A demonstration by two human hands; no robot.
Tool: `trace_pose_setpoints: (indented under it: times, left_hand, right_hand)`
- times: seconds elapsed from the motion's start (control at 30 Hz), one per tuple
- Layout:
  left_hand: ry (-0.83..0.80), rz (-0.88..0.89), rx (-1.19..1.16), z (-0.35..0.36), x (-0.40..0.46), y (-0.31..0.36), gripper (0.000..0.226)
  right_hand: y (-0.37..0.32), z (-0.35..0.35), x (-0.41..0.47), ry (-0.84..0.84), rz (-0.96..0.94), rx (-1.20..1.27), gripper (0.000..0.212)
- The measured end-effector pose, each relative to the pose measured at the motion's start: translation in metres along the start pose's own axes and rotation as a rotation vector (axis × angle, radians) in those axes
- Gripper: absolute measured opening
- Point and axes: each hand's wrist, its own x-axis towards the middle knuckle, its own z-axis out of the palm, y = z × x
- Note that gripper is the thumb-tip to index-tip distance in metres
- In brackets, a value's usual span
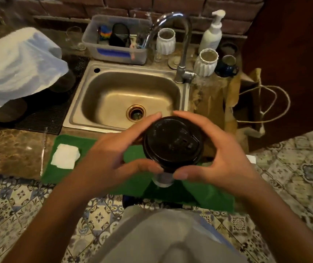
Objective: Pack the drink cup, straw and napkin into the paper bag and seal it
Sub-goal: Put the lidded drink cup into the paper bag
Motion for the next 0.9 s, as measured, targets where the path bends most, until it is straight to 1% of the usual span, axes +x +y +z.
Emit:
trace_pose_setpoints:
  times: [0.13, 0.2, 0.27, 0.33, 0.37, 0.4, 0.47, 0.53, 0.63, 0.7, 0.8, 0.83, 0.9]
  left_hand:
    - [-0.014, 0.024, -0.039, 0.029, 0.024, 0.029, 0.090]
    - [-0.030, 0.074, -0.142, 0.038, 0.042, 0.042, 0.090]
    - [-0.002, 0.086, -0.285, 0.050, 0.064, 0.051, 0.090]
    - [0.071, 0.016, -0.366, 0.069, 0.095, 0.054, 0.085]
    - [0.113, -0.046, -0.361, 0.082, 0.112, 0.052, 0.081]
    - [0.153, -0.105, -0.310, 0.095, 0.130, 0.050, 0.078]
    - [0.189, -0.162, -0.112, 0.118, 0.167, 0.047, 0.081]
    - [0.149, -0.205, 0.058, 0.135, 0.198, 0.042, 0.090]
    - [0.064, -0.307, 0.177, 0.153, 0.229, 0.028, 0.099]
    - [0.009, -0.382, 0.203, 0.156, 0.235, 0.017, 0.092]
    - [-0.054, -0.448, 0.192, 0.147, 0.227, 0.003, 0.062]
    - [-0.052, -0.458, 0.181, 0.143, 0.222, 0.000, 0.055]
    - [-0.027, -0.470, 0.145, 0.135, 0.213, -0.006, 0.052]
  right_hand:
    - [0.012, -0.037, -0.028, 0.048, 0.015, 0.063, 0.097]
    - [0.017, -0.054, -0.040, 0.097, -0.005, 0.079, 0.094]
    - [0.022, -0.070, -0.049, 0.147, -0.019, 0.082, 0.092]
    - [0.027, -0.085, -0.056, 0.192, -0.024, 0.085, 0.090]
    - [0.031, -0.090, -0.059, 0.205, -0.017, 0.088, 0.089]
    - [0.034, -0.095, -0.061, 0.208, -0.003, 0.089, 0.088]
    - [0.041, -0.101, -0.066, 0.208, 0.014, 0.093, 0.087]
    - [0.047, -0.108, -0.070, 0.222, 0.026, 0.101, 0.085]
    - [0.053, -0.121, -0.076, 0.285, 0.024, 0.119, 0.082]
    - [0.055, -0.131, -0.079, 0.338, 0.015, 0.129, 0.083]
    - [0.057, -0.145, -0.079, 0.423, 0.005, 0.109, 0.072]
    - [0.058, -0.149, -0.077, 0.458, -0.004, 0.102, 0.068]
    - [0.060, -0.157, -0.070, 0.530, -0.023, 0.108, 0.064]
